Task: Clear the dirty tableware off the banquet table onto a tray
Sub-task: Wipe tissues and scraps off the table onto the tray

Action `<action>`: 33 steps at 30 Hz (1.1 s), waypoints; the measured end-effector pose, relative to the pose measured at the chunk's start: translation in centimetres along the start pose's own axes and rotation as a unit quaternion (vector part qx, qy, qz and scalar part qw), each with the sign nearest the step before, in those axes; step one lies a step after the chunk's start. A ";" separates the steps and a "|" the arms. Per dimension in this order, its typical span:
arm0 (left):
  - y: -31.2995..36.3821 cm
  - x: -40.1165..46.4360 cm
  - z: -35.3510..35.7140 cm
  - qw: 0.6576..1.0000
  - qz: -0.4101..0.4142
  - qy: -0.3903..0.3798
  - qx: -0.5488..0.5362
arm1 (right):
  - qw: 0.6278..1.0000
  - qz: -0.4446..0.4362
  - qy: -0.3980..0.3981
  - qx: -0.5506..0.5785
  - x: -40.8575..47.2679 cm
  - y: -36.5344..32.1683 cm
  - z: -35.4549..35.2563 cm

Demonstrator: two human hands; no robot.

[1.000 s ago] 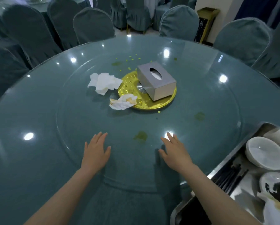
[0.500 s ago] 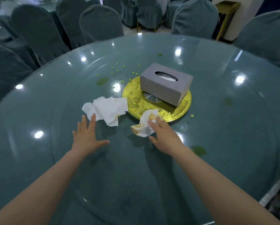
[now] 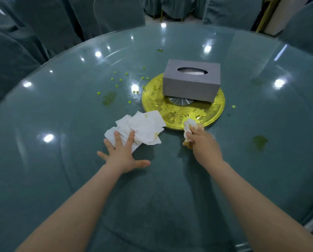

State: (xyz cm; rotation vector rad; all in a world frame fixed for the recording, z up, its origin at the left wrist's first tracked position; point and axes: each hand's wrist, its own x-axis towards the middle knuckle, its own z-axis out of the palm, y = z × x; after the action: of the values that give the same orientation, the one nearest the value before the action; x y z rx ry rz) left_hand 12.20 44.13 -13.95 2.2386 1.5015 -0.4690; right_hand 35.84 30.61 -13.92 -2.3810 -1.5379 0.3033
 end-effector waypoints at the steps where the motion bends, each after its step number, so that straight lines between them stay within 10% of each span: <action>1: 0.3 -0.5 0.1 1.000 0.001 0.010 0.002 | 1.000 0.004 0.001 0.005 -0.5 -0.1 -0.1; 10: 2.8 -6.3 2.5 0.961 0.170 0.211 -0.056 | 0.998 0.033 0.038 0.048 -7.8 -0.8 0.3; 17: 4.6 -12.6 3.3 0.960 0.210 0.168 -0.080 | 0.994 0.080 -0.077 -0.014 -12.9 -1.6 -3.2; 33: 14.5 -31.4 11.3 0.858 0.501 0.010 -0.112 | 0.925 0.327 0.188 0.043 -44.0 4.4 -7.4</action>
State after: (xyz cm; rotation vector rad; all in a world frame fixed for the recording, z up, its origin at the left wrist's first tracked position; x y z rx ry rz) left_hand 13.63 8.52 -6.41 2.4356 0.2098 0.0643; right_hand 24.09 -12.20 -7.74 -2.6123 -0.5254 0.0335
